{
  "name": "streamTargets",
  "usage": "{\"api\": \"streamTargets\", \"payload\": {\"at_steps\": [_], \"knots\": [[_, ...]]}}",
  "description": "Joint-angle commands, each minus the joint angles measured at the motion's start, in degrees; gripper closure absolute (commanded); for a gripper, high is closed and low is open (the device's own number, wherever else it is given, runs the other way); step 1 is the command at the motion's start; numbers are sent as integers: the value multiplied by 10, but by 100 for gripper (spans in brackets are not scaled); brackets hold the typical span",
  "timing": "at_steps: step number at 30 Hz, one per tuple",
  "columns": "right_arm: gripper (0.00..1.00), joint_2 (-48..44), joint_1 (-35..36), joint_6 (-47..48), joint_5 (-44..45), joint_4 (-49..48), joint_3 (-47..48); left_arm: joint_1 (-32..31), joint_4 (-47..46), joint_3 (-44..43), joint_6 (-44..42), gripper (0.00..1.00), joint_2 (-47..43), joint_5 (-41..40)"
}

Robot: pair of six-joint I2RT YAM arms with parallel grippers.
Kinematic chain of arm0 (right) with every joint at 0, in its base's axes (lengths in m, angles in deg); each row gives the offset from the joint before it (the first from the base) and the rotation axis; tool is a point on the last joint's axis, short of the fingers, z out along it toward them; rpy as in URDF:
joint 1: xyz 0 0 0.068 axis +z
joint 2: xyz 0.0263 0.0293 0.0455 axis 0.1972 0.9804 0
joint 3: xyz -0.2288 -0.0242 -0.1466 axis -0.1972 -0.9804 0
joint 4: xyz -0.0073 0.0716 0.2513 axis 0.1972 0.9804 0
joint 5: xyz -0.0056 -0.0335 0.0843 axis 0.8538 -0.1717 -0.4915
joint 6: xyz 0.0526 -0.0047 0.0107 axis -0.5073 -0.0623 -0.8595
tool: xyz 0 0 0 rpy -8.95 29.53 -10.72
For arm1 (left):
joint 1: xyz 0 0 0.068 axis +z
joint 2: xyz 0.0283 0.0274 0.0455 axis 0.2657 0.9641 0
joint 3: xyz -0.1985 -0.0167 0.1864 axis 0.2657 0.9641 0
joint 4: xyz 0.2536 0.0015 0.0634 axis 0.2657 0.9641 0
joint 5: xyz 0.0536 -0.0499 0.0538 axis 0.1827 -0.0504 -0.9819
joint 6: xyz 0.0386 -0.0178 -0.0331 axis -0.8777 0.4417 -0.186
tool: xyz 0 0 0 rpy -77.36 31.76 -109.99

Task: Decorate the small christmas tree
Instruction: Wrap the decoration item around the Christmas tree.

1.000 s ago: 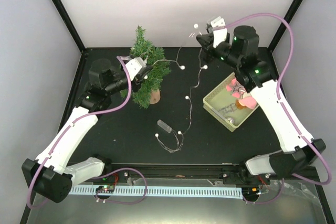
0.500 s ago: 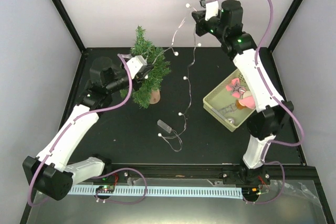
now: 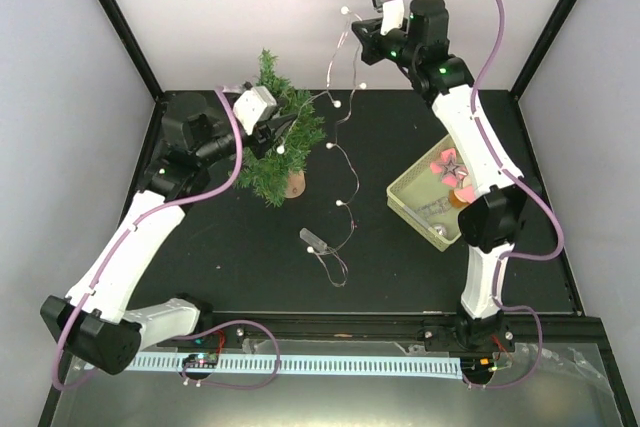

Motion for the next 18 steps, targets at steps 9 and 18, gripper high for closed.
{"api": "streamTargets", "payload": {"at_steps": [9, 18], "knots": [[99, 34, 10, -53, -22, -28, 77, -3, 101, -246, 36, 52, 129, -23], [99, 22, 33, -38, -25, -21, 79, -3, 181, -438, -22, 52, 270, -59]]}}
